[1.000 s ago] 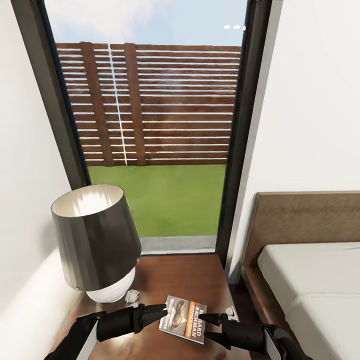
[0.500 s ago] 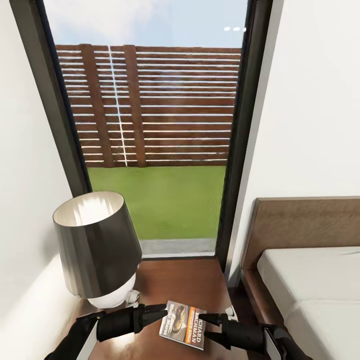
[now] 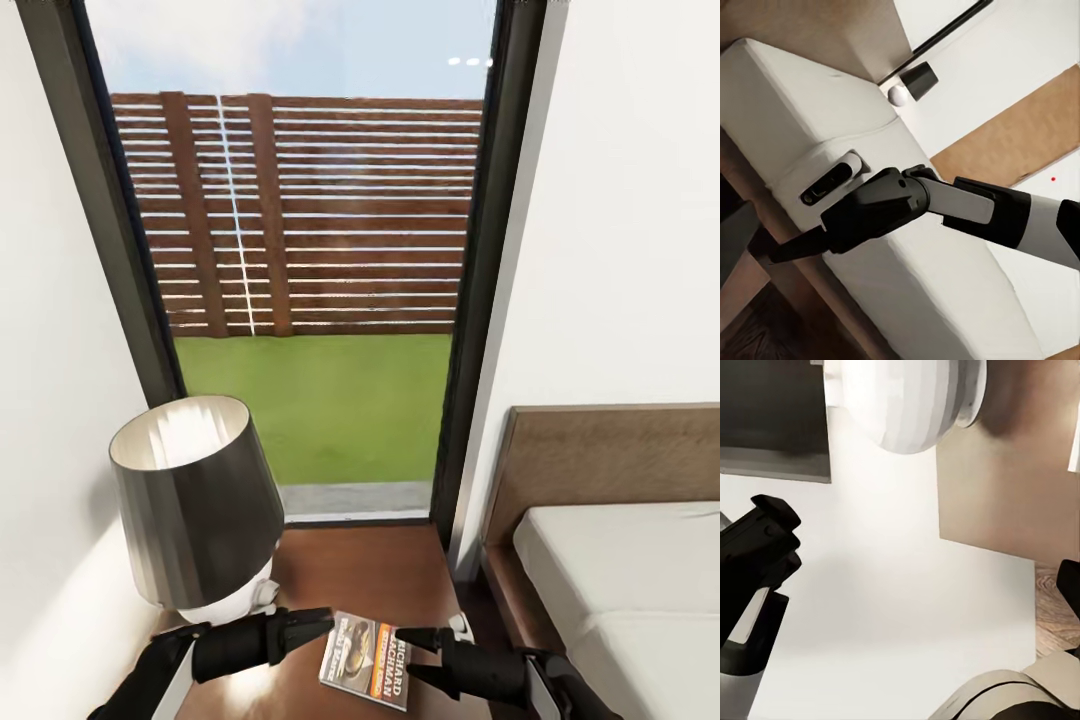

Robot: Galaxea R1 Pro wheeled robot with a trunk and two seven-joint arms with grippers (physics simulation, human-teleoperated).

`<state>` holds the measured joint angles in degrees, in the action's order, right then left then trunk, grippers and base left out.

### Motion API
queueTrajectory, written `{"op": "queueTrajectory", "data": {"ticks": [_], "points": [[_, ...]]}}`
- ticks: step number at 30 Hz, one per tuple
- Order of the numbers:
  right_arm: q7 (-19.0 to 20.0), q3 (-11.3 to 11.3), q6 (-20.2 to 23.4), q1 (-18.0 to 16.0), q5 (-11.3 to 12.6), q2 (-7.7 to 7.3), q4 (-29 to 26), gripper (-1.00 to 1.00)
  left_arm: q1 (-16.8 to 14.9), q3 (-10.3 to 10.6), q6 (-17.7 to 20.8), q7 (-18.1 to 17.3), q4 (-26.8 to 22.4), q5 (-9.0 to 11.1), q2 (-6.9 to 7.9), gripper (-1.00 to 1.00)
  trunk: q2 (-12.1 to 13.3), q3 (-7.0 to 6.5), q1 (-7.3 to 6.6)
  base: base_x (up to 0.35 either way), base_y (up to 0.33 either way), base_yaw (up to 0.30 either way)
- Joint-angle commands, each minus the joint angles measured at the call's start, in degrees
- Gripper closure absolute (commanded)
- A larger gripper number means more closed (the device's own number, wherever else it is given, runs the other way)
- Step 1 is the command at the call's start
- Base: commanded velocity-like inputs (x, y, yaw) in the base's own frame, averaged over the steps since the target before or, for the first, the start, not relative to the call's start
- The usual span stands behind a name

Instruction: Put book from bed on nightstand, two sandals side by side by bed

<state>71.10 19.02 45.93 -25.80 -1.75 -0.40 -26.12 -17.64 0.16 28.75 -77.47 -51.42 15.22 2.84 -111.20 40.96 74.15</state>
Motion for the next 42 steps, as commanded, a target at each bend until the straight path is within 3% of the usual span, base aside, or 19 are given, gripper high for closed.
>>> {"op": "queueTrajectory", "data": {"ticks": [1,5,11,13,15,16,30,40,42], "points": [[0.21,0.25,0.48,-0.04,-0.22,0.09,-0.02,-1.0,-0.02,-0.02,0.6,0.43,0.0,0.16,0.06,-1.0,0.39,-0.13,-0.23,0.0,0.0,0.0],[0.19,0.21,0.48,-0.04,-0.26,0.27,-0.06,-1.0,-0.03,-0.18,0.6,6.76,0.0,0.08,0.33,-1.0,1.99,-0.85,-1.11,0.0,0.0,0.0],[0.18,0.15,0.48,-0.04,-0.27,0.27,-0.14,-1.0,-0.03,-0.2,0.57,22.04,-0.06,-0.01,0.8,-1.0,4.4,-1.92,-2.43,0.0,0.0,0.0],[0.18,0.14,0.51,-0.04,-0.29,0.24,-0.14,-1.0,0.02,-0.18,0.49,28.71,-0.07,0.0,0.99,-1.0,5.2,-2.28,-2.87,0.0,0.0,0.0],[0.18,0.14,0.51,-0.04,-0.29,0.24,-0.15,-1.0,0.12,-0.14,0.4,31.71,-0.06,0.0,1.03,-1.0,6.0,-2.64,-3.31,0.0,0.0,0.0],[0.18,0.14,0.51,-0.02,-0.28,0.23,-0.14,-1.0,0.24,-0.11,0.31,35.27,-0.06,0.03,1.07,-1.0,6.41,-2.82,-3.53,0.0,0.0,0.0],[0.1,0.16,0.48,-0.04,-0.78,0.23,-0.04,-1.0,0.59,0.0,0.06,50.91,0.0,0.18,0.64,-1.0,12.02,-5.33,-6.6,0.0,0.0,0.0],[0.09,0.07,0.35,-0.04,-0.8,-0.08,-0.01,-1.0,0.59,-0.2,-1.69,53.07,2.66,0.02,0.58,-1.0,16.03,-7.13,-8.8,0.0,0.0,0.0],[0.09,0.06,0.32,-0.04,-0.84,-0.15,0.0,-1.0,0.59,-0.14,-3.08,55.49,3.25,0.02,0.59,-1.0,16.83,-7.49,-9.24,0.0,0.0,0.0]]}}
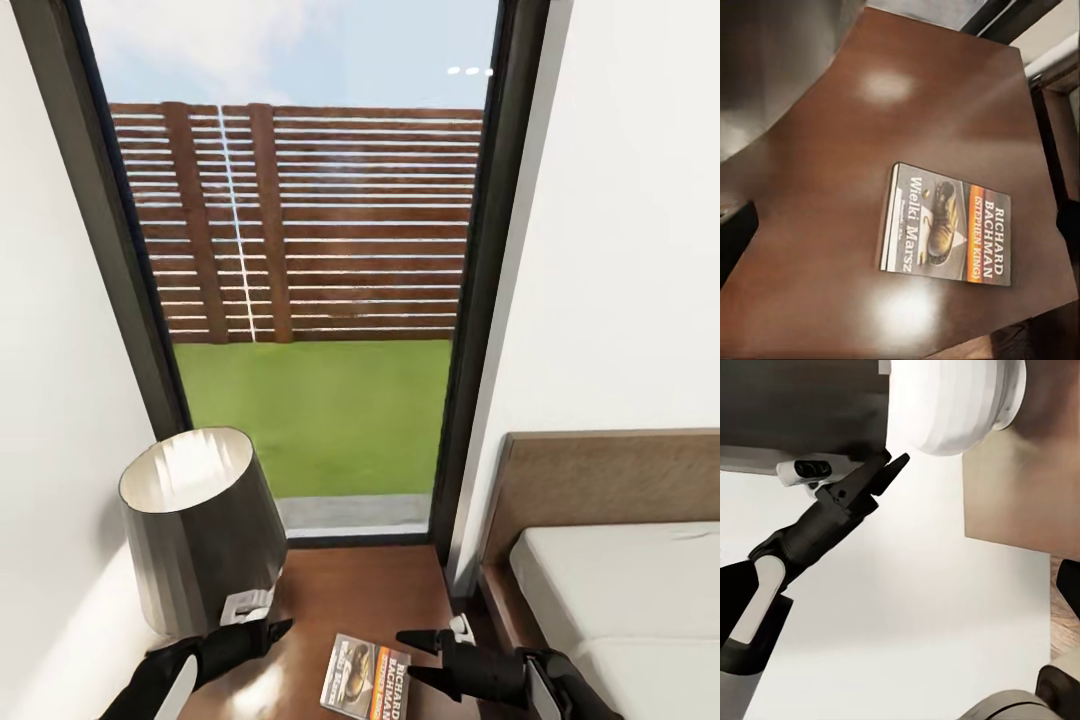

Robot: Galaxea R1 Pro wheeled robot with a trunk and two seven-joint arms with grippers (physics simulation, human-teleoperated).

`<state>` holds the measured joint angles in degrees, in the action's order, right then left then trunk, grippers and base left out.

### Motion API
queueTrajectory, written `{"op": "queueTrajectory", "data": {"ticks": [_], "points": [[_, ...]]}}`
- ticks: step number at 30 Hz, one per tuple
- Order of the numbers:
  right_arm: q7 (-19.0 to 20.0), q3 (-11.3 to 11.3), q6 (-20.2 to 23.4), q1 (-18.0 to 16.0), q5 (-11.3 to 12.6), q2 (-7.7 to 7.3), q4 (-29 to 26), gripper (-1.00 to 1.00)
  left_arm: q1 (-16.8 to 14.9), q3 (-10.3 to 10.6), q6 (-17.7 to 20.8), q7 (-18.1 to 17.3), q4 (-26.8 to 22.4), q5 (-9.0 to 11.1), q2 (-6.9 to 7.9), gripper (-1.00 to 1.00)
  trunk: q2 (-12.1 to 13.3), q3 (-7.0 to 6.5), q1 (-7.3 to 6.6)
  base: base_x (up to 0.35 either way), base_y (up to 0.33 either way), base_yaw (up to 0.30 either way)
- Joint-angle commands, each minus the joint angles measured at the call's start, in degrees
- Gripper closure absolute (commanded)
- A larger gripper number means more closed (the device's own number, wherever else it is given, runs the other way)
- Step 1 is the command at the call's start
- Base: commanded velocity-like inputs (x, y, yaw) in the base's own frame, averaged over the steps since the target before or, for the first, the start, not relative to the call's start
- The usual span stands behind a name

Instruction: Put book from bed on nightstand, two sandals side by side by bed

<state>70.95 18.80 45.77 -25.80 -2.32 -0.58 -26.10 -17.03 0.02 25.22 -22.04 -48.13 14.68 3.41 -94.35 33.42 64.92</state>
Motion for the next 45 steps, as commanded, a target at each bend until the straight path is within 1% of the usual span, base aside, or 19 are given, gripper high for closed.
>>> {"op": "queueTrajectory", "data": {"ticks": [1,3,4,10,12,14,16,18,19,22,28,30,32,35,36,38,39,42,45], "points": [[0.24,0.28,0.45,-0.04,-0.29,-0.04,-0.01,-1.0,-0.02,0.07,-0.34,3.47,0.24,0.66,-0.02,-1.0,0.39,-0.13,-0.23,0.0,0.0,0.0],[0.22,0.27,-0.33,-0.01,-0.3,-0.09,0.18,-1.0,-0.02,0.16,-1.12,7.63,1.35,0.77,-0.14,-1.0,1.19,-0.48,-0.67,0.0,0.0,0.0],[0.23,0.27,-1.13,-0.01,-0.31,-0.1,0.3,-1.0,-0.02,0.19,-1.64,8.86,2.22,0.76,-0.39,-1.0,1.59,-0.66,-0.89,0.0,0.0,0.0],[0.18,0.27,-4.03,0.04,-0.38,-0.18,0.6,-1.0,-0.02,0.15,-5.99,11.03,6.95,0.64,-0.97,-1.0,3.99,-1.74,-2.21,0.0,0.0,0.0],[0.17,0.27,-5.05,0.11,-1.62,-0.19,0.68,-1.0,-0.01,0.11,-6.57,11.2,8.48,0.63,-1.0,-1.0,4.8,-2.1,-2.65,0.0,0.0,0.0],[0.16,0.32,-7.16,0.18,-3.6,-0.37,0.73,-1.0,-0.02,0.08,-6.94,11.32,9.73,0.62,-1.02,-1.0,5.6,-2.46,-3.09,0.0,0.0,0.0],[0.12,0.3,-9.59,0.21,-5.31,-1.23,0.8,-1.0,-0.02,0.1,-7.11,11.38,10.59,0.61,-1.03,-1.0,6.4,-2.82,-3.53,0.0,0.0,0.0],[0.09,0.28,-10.56,0.26,-6.42,-1.55,0.93,-1.0,-0.01,0.11,-7.15,11.39,11.27,0.61,-1.03,-1.0,7.2,-3.18,-3.96,0.0,0.0,0.0],[0.08,0.32,-11.47,0.32,-7.87,-1.74,1.17,-1.0,-0.02,0.09,-7.24,11.4,12.4,0.61,-1.03,-1.0,7.6,-3.36,-4.18,0.0,0.0,0.0],[0.07,0.35,-13.26,0.37,-10.46,-2.58,1.44,-1.0,-0.02,0.07,-8.5,11.4,14.91,0.55,-0.99,-1.0,8.81,-3.9,-4.84,0.0,0.0,0.0],[0.07,0.36,-14.63,0.45,-12.15,-3.79,1.58,-1.0,-0.02,0.06,-15.35,11.4,19.97,0.52,-0.95,-1.0,11.21,-4.97,-6.16,0.0,0.0,0.0],[-0.16,0.36,-14.85,0.55,-12.28,-3.95,1.58,-1.0,-0.02,0.07,-16.44,11.4,21.27,0.52,-0.95,-1.0,12.02,-5.33,-6.6,0.0,0.0,0.0],[-2.77,0.32,-16.13,0.62,-12.38,-4.0,1.62,-1.0,-0.02,0.07,-16.9,11.4,21.87,0.52,-0.95,-1.0,12.82,-5.69,-7.04,0.0,0.0,0.0],[-11.41,0.28,-20.37,0.65,-12.39,-3.99,1.67,-1.0,-0.02,0.12,-17.13,11.4,22.2,0.52,-0.95,-1.0,14.02,-6.23,-7.7,0.0,0.0,0.0],[-15.15,0.28,-22.53,0.66,-12.38,-3.99,2.39,-1.0,-0.02,0.18,-17.17,11.4,22.5,0.54,-0.95,-1.0,14.42,-6.41,-7.92,0.0,0.0,0.0],[-17.72,0.27,-23.93,0.66,-12.37,-3.99,3.94,-1.0,-0.02,0.21,-17.26,11.4,23.26,0.56,-0.95,-1.0,15.22,-6.77,-8.36,0.0,0.0,0.0],[-19.52,0.27,-24.72,0.66,-12.36,-3.99,6.83,-1.0,-0.02,0.23,-17.69,11.4,24.78,0.54,-0.95,-1.0,15.63,-6.95,-8.58,0.0,0.0,0.0],[-21.88,0.29,-25.55,0.66,-12.39,-3.99,12.6,-1.0,-0.02,0.24,-19.51,11.4,27.1,0.53,-0.98,-1.0,16.83,-7.49,-9.24,0.0,0.0,0.0],[-24.69,0.28,-28.84,0.66,-12.42,-3.99,16.3,-1.0,-0.02,0.24,-21.05,11.4,29.17,0.52,-1.02,-1.0,18.03,-8.02,-9.89,0.0,0.0,0.0]]}}
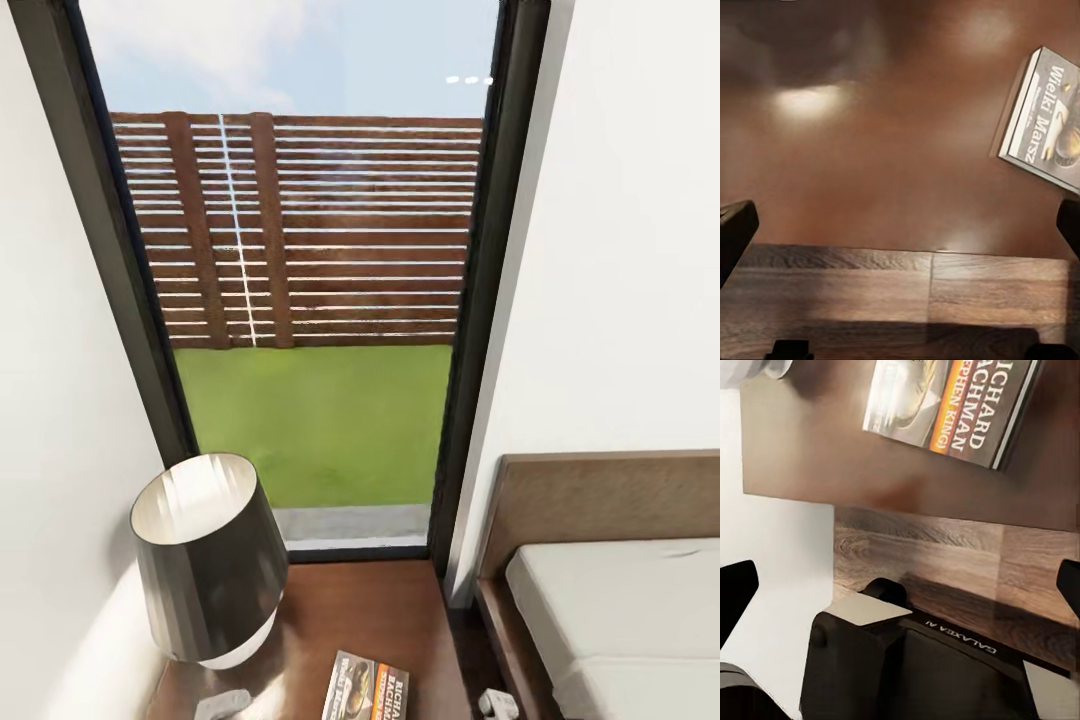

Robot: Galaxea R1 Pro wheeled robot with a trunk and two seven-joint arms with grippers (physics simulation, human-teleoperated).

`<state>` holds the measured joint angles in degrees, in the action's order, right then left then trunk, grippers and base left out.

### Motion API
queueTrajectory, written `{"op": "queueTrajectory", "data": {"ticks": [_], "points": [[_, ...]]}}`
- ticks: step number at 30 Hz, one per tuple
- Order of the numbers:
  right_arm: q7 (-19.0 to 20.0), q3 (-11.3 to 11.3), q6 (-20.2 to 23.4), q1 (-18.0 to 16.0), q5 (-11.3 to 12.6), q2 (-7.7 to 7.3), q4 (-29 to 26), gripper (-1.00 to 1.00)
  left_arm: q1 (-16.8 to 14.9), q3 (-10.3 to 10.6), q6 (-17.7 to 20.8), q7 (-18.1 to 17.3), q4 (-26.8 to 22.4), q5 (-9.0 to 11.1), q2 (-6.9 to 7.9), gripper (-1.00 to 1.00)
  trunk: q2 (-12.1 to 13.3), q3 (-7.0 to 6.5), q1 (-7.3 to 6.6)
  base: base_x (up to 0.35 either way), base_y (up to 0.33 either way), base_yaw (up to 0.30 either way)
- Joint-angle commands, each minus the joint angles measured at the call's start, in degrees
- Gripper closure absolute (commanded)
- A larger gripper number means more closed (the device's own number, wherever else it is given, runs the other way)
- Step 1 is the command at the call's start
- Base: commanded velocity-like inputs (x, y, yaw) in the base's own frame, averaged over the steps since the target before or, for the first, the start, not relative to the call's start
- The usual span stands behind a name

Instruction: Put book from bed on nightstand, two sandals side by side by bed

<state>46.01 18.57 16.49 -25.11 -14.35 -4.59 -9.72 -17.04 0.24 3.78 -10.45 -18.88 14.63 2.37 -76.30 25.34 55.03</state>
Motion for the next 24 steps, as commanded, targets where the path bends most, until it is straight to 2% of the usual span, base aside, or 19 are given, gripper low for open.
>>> {"op": "queueTrajectory", "data": {"ticks": [1,4,6,12,16,20,24], "points": [[-1.88,0.5,-2.76,-0.02,-0.36,0.02,1.55,-1.0,-0.01,0.02,-0.06,-0.19,1.11,0.58,0.01,-1.0,0.38,-0.12,-0.23,0.0,0.0,0.0],[-5.32,0.5,-6.58,0.03,-0.34,0.02,6.09,-1.0,-0.01,0.02,-1.75,-0.19,4.35,0.57,0.0,-1.0,1.58,-0.66,-0.89,0.0,0.0,0.0],[-6.35,0.5,-7.59,0.05,-0.33,-0.01,8.02,-1.0,-0.01,0.02,-3.05,-0.19,6.46,0.57,-0.01,-1.0,2.39,-1.02,-1.33,0.0,0.0,0.0],[-7.58,0.5,-8.55,0.22,-0.33,-0.06,9.89,-1.0,0.06,0.02,-5.77,-0.19,12.02,0.57,-0.02,-1.0,4.79,-2.1,-2.64,0.0,0.0,0.0],[-11.72,0.5,-8.68,1.19,-0.33,-0.06,10.34,-1.0,0.07,0.04,-7.48,-0.19,15.9,0.59,-0.02,-1.0,6.4,-2.82,-3.52,0.0,0.0,0.0],[-14.97,0.5,-8.73,3.54,-0.33,-0.04,11.15,-1.0,0.14,0.1,-8.75,-0.19,17.29,0.65,-0.07,-1.0,8.0,-3.54,-4.4,0.0,0.0,0.0],[-15.7,0.5,-8.75,4.09,-0.27,-0.03,11.29,-1.0,0.16,0.05,-9.04,-0.25,17.51,0.62,-0.07,-1.0,8.8,-3.89,-4.84,0.0,0.0,0.0]]}}
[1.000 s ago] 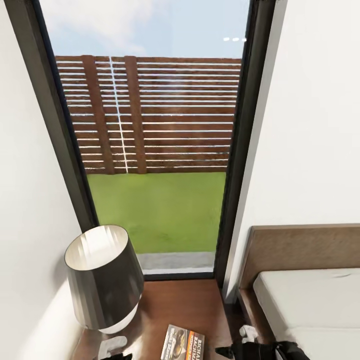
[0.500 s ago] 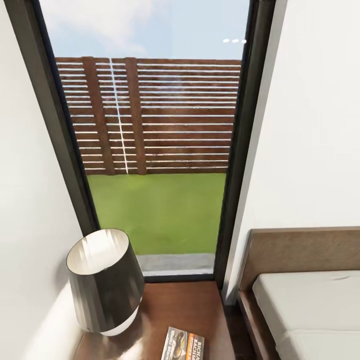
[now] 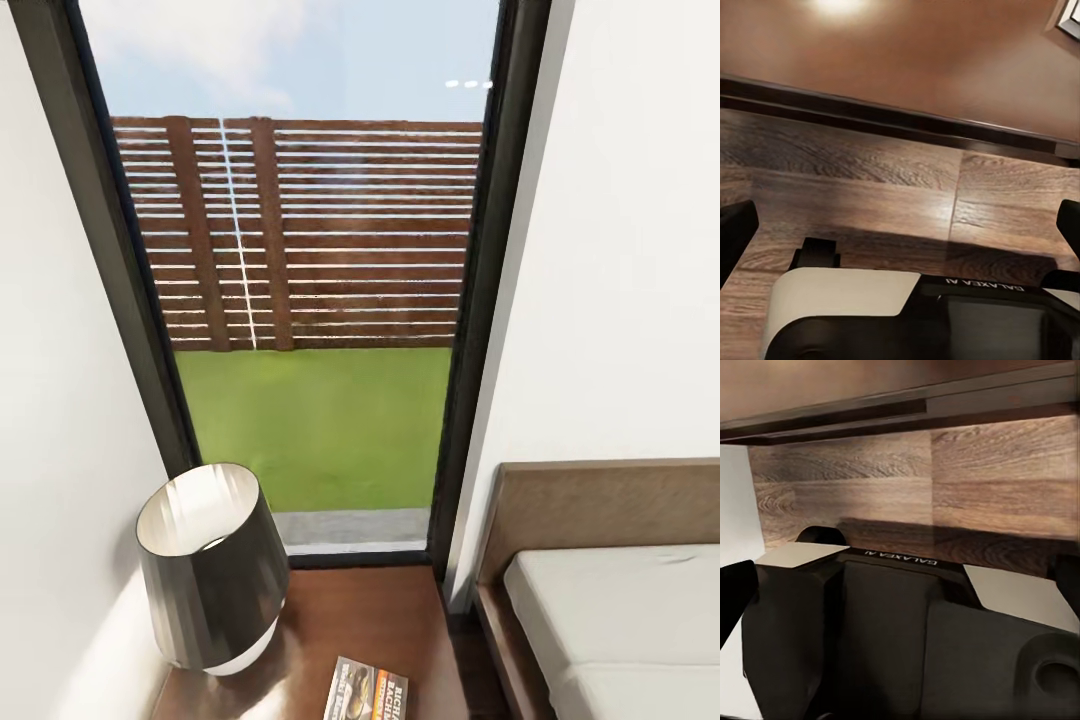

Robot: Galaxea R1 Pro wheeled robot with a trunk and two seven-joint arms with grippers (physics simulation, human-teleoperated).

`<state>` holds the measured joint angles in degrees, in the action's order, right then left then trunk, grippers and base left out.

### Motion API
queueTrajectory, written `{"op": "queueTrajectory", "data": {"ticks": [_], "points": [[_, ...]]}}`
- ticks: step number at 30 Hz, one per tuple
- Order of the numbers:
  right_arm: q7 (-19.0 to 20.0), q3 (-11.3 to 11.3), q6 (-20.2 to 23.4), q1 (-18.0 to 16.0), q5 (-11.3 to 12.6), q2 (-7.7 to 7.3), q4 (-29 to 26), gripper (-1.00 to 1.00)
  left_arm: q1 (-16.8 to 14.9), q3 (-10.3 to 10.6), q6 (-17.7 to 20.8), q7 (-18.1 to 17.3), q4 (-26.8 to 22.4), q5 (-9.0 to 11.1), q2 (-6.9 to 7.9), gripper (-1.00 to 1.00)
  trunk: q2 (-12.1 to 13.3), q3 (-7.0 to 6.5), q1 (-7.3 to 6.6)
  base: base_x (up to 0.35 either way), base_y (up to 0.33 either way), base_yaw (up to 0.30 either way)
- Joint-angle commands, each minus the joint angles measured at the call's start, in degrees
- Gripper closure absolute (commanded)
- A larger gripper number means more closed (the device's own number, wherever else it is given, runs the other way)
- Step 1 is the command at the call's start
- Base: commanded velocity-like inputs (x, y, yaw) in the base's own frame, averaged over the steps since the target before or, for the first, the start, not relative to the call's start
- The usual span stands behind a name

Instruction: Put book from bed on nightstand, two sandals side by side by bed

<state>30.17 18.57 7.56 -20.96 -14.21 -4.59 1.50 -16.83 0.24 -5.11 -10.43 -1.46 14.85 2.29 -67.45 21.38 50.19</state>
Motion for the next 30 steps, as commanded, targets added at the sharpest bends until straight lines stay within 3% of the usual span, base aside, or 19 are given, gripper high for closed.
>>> {"op": "queueTrajectory", "data": {"ticks": [1,30], "points": [[0.05,0.5,0.17,0.01,-0.43,-0.01,0.06,-1.0,-0.05,0.04,-0.19,-0.28,0.09,0.38,0.02,-1.0,-0.04,0.06,0.0,0.0,0.0,0.0],[-0.03,0.5,0.26,0.13,-0.38,0.81,0.26,-1.0,-0.04,0.02,-0.25,-0.3,0.14,0.6,-0.01,-1.0,-0.04,0.06,0.0,0.0,0.0,0.0]]}}
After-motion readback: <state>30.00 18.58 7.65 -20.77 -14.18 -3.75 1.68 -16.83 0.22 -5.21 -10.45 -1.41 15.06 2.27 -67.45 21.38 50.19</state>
